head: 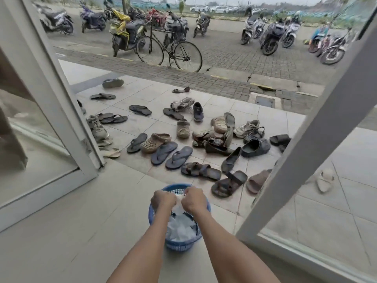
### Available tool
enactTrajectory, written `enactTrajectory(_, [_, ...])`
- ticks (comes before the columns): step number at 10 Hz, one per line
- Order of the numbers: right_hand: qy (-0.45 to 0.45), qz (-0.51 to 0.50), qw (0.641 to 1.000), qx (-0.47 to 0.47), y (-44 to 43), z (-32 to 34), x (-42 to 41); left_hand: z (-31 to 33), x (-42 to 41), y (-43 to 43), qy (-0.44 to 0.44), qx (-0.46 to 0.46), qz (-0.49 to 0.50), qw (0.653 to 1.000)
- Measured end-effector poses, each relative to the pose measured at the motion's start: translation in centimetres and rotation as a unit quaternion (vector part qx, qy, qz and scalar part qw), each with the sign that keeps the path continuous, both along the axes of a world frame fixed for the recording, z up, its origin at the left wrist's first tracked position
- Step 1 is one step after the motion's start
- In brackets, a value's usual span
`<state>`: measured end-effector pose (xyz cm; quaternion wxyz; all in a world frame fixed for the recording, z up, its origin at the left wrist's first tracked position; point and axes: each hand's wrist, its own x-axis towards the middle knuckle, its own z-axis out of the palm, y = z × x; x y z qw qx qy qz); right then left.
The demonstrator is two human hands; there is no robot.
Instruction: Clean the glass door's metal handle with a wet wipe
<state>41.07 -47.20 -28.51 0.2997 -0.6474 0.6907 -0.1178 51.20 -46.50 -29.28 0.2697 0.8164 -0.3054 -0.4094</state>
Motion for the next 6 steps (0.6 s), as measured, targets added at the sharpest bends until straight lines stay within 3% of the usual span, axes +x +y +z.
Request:
enactTrajectory(1, [0.031, 0.017, 0.999, 0.022, 0.0, -7.7, 0.2, -7.5, 0.1, 0.0, -0.082, -0.012, -0.056, 0.995])
enactTrajectory(3, [0.055, 0.03, 0.998, 0.013, -0.5, -12.5, 0.2, -12.3, -0.7, -0.8, -0.129, 0.003, -0.124, 0.984])
enactTrajectory(4, [0.057, 0.025, 0.998, 0.002, -1.0, -11.4, 0.3, -11.1, -0.9, -0.9, -0.118, -0.013, -0.132, 0.984])
enactTrajectory(6, [0.048, 0.012, 0.999, 0.014, 0.1, -3.4, 0.6, -2.7, -0.5, 0.3, -0.108, -0.023, -0.151, 0.982])
